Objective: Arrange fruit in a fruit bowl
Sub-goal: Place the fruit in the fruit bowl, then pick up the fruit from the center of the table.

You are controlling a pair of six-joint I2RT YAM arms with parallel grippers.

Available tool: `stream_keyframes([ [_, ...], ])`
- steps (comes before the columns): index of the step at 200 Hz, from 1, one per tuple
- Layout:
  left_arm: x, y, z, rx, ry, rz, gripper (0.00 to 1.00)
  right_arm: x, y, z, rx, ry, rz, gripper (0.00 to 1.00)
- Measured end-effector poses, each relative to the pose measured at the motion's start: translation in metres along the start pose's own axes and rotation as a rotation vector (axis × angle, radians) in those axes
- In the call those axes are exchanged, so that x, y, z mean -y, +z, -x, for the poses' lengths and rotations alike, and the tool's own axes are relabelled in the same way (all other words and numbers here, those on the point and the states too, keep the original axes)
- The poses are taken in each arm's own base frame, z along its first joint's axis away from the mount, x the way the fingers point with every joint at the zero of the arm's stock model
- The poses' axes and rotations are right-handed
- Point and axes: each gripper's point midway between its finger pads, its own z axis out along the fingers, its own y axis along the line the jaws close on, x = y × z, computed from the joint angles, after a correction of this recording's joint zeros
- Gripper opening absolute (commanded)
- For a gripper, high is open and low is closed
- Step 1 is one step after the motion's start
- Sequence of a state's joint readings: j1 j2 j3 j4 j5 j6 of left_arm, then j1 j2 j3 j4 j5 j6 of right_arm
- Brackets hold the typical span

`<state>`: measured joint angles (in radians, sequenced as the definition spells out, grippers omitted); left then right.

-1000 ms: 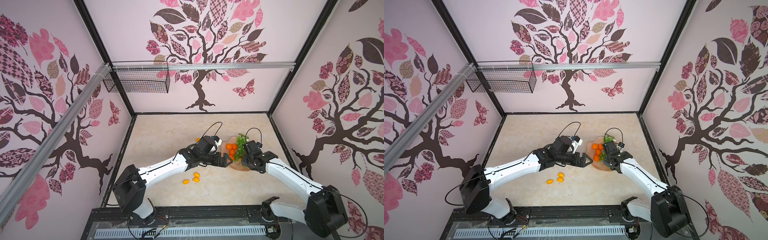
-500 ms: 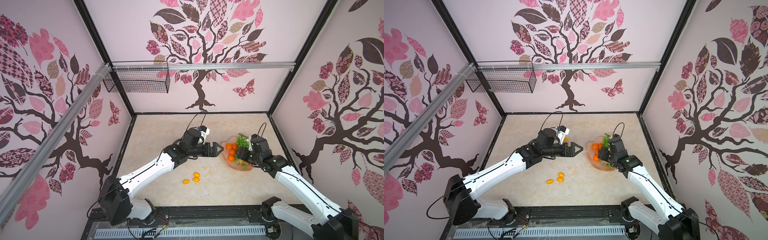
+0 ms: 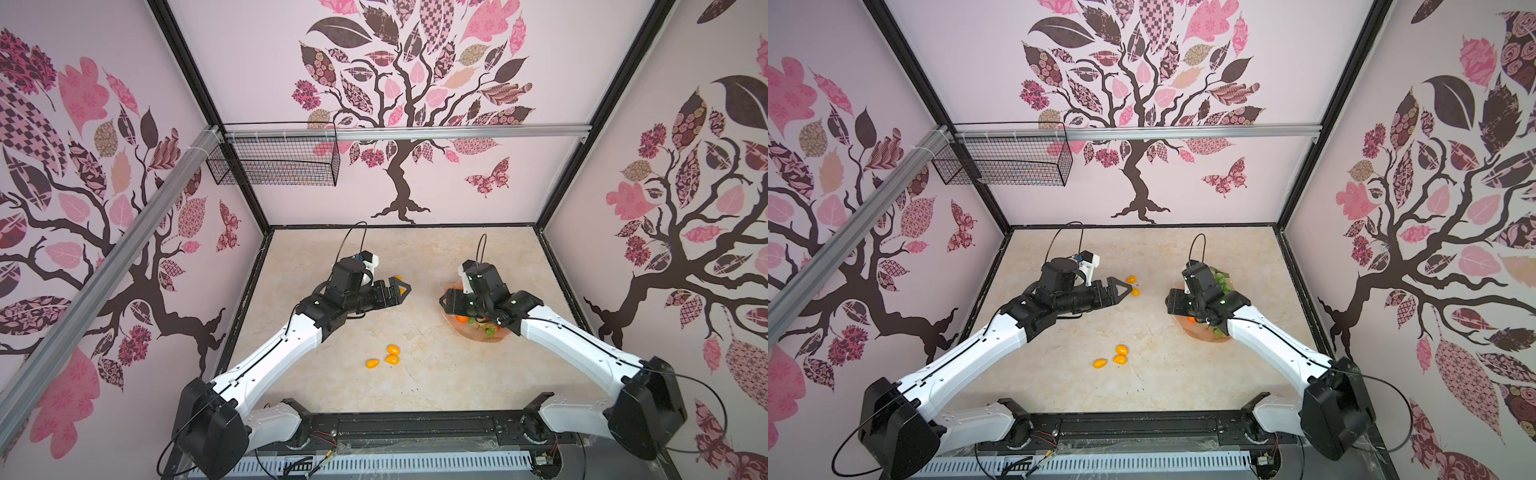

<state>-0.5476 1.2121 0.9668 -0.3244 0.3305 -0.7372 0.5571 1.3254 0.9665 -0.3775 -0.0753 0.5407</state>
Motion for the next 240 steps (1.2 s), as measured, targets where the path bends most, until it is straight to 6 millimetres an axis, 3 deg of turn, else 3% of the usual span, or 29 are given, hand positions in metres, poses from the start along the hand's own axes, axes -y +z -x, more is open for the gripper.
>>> stream_keyframes([
  [87,-0.077,-0.035,0.025,0.104,-0.195,0.086,0.98,-0.066,0.086,0.029,-0.108,-0.245,-0.063,0.57],
  [131,-0.106,-0.042,0.031,0.125,-0.302,0.081,0.98,-0.066,0.131,0.033,-0.207,-0.336,-0.130,0.54],
  [177,-0.129,-0.043,0.042,0.148,-0.384,0.068,0.98,-0.064,0.163,0.031,-0.284,-0.389,-0.169,0.50],
  [240,-0.130,-0.043,0.045,0.144,-0.391,0.044,0.98,-0.056,0.194,0.028,-0.350,-0.426,-0.221,0.49],
])
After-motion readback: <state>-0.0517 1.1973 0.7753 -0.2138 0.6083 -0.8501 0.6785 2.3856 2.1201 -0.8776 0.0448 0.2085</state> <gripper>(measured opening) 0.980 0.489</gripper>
